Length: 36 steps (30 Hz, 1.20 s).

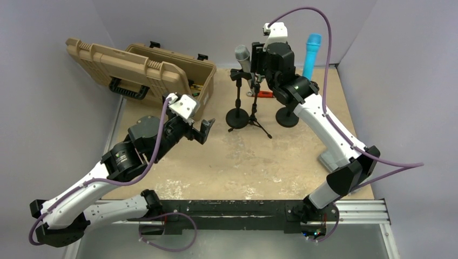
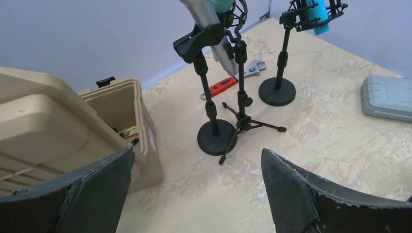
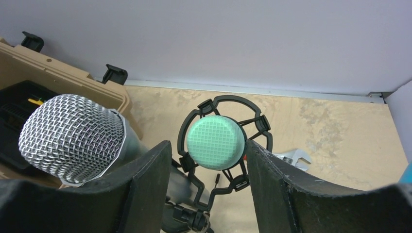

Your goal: Remove the microphone from the stand

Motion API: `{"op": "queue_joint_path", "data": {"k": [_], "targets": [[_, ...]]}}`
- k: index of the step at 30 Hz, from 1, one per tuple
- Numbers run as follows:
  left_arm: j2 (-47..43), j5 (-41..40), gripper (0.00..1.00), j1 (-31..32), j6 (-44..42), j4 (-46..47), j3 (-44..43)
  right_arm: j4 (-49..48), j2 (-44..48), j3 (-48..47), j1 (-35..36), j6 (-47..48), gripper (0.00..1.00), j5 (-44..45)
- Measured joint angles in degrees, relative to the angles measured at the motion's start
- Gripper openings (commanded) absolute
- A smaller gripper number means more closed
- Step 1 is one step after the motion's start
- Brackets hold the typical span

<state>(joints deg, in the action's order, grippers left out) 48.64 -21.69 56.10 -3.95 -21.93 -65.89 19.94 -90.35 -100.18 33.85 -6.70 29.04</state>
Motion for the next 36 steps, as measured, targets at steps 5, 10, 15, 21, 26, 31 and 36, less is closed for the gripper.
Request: {"op": "queue_joint_path", "data": {"k": [5,10,15,21,26,31,36], "targets": [[0.0,-0.2,0.99,0.31,-0.24,0.02,0.0,-1.18,-0.15,0.0,-0.61,0.37,0.56,0.37],[0.0,-0.22,0.99,0.35,-0.39,0.04,0.02,-1.92,-0.7,0.0,-0.94,0.68,0.55,0.5],[0.13,-0.33,0.98,0.37,-1.27,0.07,0.02,-2.21,-1.92,0.0,-0.96,0.9,0.53,0.42],[0.57,-0.63,0.98,0.63,-1.64,0.04,0.02,-2.25,-2.95,0.02,-0.96,1.29,0.51,0.44],[0.63,-0.68,0.98,0.68,-1.7,0.04,0.04,-2.25,-3.1,0.02,-1.05,1.84,0.37,0.59],[0.63,-0.74,0.97,0.72,-1.7,0.04,0.15,-2.21,-3.08,0.0,-1.14,1.95,0.31,1.03],[0.63,-1.07,0.97,0.92,-1.73,0.07,0.17,-0.68,-3.08,-1.25,-1.11,2.14,0.25,1.4]]}}
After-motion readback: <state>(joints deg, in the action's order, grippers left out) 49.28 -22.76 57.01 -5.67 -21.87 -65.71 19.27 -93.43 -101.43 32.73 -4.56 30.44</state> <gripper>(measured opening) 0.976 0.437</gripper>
